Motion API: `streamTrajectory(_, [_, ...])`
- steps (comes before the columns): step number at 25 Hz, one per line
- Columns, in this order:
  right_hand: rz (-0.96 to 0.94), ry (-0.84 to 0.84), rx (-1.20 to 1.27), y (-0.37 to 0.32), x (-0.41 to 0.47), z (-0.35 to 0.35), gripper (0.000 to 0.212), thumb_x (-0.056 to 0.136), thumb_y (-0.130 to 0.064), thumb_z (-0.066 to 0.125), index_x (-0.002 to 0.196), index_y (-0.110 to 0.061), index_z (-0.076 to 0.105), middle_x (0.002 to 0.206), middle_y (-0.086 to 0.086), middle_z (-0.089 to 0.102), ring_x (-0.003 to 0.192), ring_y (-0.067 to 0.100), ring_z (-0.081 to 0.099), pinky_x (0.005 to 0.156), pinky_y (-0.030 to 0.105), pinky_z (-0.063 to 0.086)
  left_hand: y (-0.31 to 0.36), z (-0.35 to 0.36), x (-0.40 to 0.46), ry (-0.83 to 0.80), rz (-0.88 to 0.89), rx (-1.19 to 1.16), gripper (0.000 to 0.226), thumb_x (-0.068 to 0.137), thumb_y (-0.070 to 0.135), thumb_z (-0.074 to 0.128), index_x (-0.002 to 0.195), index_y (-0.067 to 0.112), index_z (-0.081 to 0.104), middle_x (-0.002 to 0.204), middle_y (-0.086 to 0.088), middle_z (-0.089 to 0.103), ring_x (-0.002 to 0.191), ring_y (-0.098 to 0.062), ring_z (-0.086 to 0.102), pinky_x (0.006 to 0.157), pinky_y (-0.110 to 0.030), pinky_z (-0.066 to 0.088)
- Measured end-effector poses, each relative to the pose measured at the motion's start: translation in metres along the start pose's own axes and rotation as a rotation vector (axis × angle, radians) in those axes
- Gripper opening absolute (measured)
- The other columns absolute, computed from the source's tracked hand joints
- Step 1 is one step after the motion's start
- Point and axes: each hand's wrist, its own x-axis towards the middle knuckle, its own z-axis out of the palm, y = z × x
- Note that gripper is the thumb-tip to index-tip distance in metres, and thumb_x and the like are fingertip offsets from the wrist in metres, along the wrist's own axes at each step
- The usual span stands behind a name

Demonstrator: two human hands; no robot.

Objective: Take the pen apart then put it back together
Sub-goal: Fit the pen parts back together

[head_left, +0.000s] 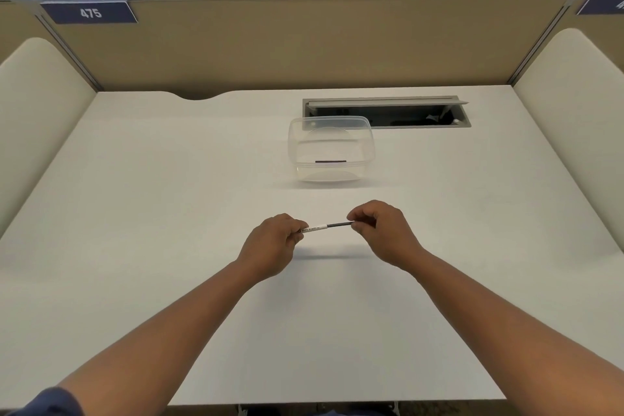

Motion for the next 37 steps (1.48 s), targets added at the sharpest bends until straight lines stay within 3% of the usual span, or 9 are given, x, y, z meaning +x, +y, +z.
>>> streamTrajectory(6, [0.143, 0.01, 0.551, -0.01, 0.001, 0.002, 0.022, 0.081, 0.003, 0.075, 0.099, -0.01, 0.072, 0.092, 0.007, 0.072, 0.081, 0.011, 0.066, 0.082, 0.026, 0.057, 0.006, 0.004, 0.004, 0.018, -0.004, -0.177, 0.022, 0.097, 0.013, 0.059, 0.112, 0.022, 0.073, 0.095, 0.004, 0.065, 0.09, -0.016, 0.058, 0.083, -0.035, 0.049])
streamTrajectory(8, [0.157, 0.012, 0.615, -0.01, 0.001, 0.002, 0.025, 0.08, 0.005, 0.075, 0.102, -0.008, 0.071, 0.092, 0.006, 0.07, 0.081, 0.011, 0.066, 0.084, 0.026, 0.057, 0.007, 0.004, 0.005, 0.029, -0.019, -0.222, 0.02, 0.097, 0.013, 0.06, 0.112, 0.021, 0.073, 0.094, 0.002, 0.066, 0.091, -0.016, 0.058, 0.084, -0.034, 0.049])
streamTrajectory(14, [0.204, 0.046, 0.405, 0.009, 0.003, 0.006, 0.022, 0.083, -0.002, 0.072, 0.097, -0.018, 0.071, 0.091, 0.001, 0.07, 0.077, 0.01, 0.064, 0.083, 0.028, 0.055, 0.011, 0.005, 0.005, 0.071, -0.062, -0.385, 0.018, 0.096, 0.016, 0.064, 0.108, 0.026, 0.073, 0.099, 0.003, 0.069, 0.093, -0.016, 0.063, 0.082, -0.028, 0.05])
streamTrajectory(19, [0.24, 0.113, 0.205, 0.027, 0.003, 0.007, 0.02, 0.085, -0.004, 0.064, 0.094, -0.021, 0.069, 0.089, -0.003, 0.069, 0.072, 0.01, 0.061, 0.068, 0.022, 0.051, 0.013, 0.006, 0.006, 0.109, -0.058, -0.464, 0.016, 0.095, 0.016, 0.066, 0.105, 0.025, 0.075, 0.1, 0.01, 0.074, 0.096, -0.011, 0.067, 0.087, -0.028, 0.053])
streamTrajectory(22, [0.271, 0.132, 0.075, 0.043, 0.004, 0.007, 0.023, 0.084, -0.002, 0.059, 0.092, -0.021, 0.067, 0.089, -0.004, 0.068, 0.08, 0.018, 0.064, 0.068, 0.026, 0.049, 0.014, 0.006, 0.007, 0.12, -0.068, -0.479, 0.017, 0.096, 0.016, 0.066, 0.107, 0.024, 0.076, 0.101, 0.012, 0.074, 0.094, -0.005, 0.067, 0.081, -0.018, 0.051])
streamTrajectory(25, [0.31, 0.129, -0.04, 0.057, 0.005, 0.006, 0.018, 0.082, -0.006, 0.067, 0.095, -0.019, 0.066, 0.091, -0.004, 0.065, 0.088, 0.02, 0.063, 0.072, 0.03, 0.05, 0.014, 0.007, 0.006, 0.124, -0.085, -0.499, 0.018, 0.096, 0.015, 0.066, 0.107, 0.024, 0.076, 0.103, 0.013, 0.074, 0.094, -0.002, 0.066, 0.079, -0.012, 0.05])
streamTrajectory(31, [0.386, 0.075, -0.206, 0.071, 0.007, 0.01, 0.03, 0.077, -0.037, 0.08, 0.087, -0.015, 0.062, 0.085, -0.001, 0.063, 0.08, 0.021, 0.06, 0.071, 0.035, 0.048, 0.013, 0.008, 0.004, 0.11, -0.109, -0.532, 0.017, 0.096, 0.014, 0.066, 0.104, 0.025, 0.076, 0.102, 0.012, 0.074, 0.094, -0.003, 0.066, 0.082, -0.022, 0.053])
streamTrajectory(37, [0.434, 0.072, -0.24, 0.069, 0.009, 0.014, 0.025, 0.079, -0.032, 0.076, 0.078, -0.012, 0.062, 0.078, 0.002, 0.067, 0.072, 0.022, 0.062, 0.061, 0.032, 0.045, 0.014, 0.007, 0.001, 0.087, -0.114, -0.554, 0.016, 0.095, 0.013, 0.066, 0.102, 0.024, 0.076, 0.097, 0.012, 0.074, 0.071, 0.005, 0.06, 0.074, -0.026, 0.053])
